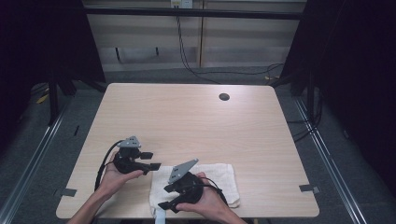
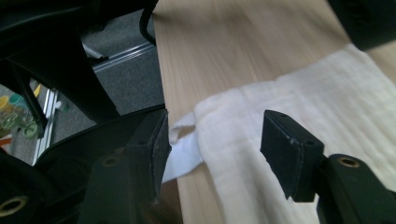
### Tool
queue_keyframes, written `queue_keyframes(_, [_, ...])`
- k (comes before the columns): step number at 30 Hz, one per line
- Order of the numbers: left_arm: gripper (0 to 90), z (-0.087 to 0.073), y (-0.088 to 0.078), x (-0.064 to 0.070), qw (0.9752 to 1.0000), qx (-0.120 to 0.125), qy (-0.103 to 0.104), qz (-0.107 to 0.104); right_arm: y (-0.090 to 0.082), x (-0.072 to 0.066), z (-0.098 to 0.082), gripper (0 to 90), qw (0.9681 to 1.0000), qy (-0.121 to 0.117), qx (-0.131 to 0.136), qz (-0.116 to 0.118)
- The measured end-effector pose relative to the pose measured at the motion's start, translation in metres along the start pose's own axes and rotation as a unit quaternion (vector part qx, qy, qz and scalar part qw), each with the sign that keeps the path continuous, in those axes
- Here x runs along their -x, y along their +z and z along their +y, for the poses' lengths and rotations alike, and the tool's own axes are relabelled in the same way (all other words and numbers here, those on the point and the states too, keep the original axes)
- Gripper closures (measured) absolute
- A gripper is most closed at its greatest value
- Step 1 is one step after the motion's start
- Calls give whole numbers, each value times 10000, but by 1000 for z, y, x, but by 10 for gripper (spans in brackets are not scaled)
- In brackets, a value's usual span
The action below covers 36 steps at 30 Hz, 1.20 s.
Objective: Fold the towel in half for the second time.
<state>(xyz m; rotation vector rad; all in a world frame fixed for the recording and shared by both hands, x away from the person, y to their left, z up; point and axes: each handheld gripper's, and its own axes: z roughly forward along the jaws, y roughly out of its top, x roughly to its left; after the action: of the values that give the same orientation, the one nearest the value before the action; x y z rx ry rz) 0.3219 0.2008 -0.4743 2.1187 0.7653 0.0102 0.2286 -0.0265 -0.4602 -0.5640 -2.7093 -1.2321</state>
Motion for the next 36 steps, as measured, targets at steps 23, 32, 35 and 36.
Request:
queue_keyframes(23, [370, -7, 4, -3, 9998, -130, -42, 115, 52, 0, 10, 513, 9990, -409, -143, -97])
queue_keyframes(32, [370, -7, 2, -5, 9999, -78, -53, 133, 60, -9, 2, 485, 9976, -545, -250, -333])
queue_keyframes(35, [370, -7, 1, -6, 9998, -75, -80, 167, 61, -15, 3, 601, 9941, -764, -319, -697])
queue_keyframes(36, [369, -7, 1, -7, 9998, -66, -93, 153, 61, -14, 2, 622, 9931, -859, -270, -748])
